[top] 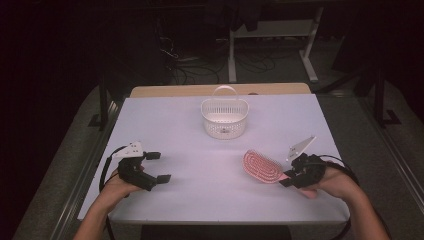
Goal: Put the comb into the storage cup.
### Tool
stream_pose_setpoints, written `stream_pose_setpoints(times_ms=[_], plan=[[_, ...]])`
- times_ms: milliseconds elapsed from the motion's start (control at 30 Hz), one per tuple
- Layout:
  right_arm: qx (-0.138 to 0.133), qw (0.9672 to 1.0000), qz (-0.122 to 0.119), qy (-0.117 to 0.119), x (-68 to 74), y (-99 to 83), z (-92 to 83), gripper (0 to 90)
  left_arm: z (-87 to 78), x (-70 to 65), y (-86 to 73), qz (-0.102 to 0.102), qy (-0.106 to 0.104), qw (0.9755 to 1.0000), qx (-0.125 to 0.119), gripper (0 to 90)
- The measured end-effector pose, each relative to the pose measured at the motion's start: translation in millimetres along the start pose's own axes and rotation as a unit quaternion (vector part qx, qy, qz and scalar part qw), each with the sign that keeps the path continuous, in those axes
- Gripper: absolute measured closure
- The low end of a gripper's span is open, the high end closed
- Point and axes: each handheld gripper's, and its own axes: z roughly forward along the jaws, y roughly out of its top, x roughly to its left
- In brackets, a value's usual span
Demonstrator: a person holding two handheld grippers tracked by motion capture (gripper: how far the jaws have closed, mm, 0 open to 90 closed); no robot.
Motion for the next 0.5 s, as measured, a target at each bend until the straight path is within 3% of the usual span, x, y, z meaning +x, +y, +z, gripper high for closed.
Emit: stream_pose_setpoints(times_ms=[500], plan=[[-0.071, 0.9974, 0.013, 0.004, -5.8, 9.5, -5.3, 68.6, 1.2, 0.3, -0.7, -0.003, -0.002, 1.0000, 0.000, 0.5]])
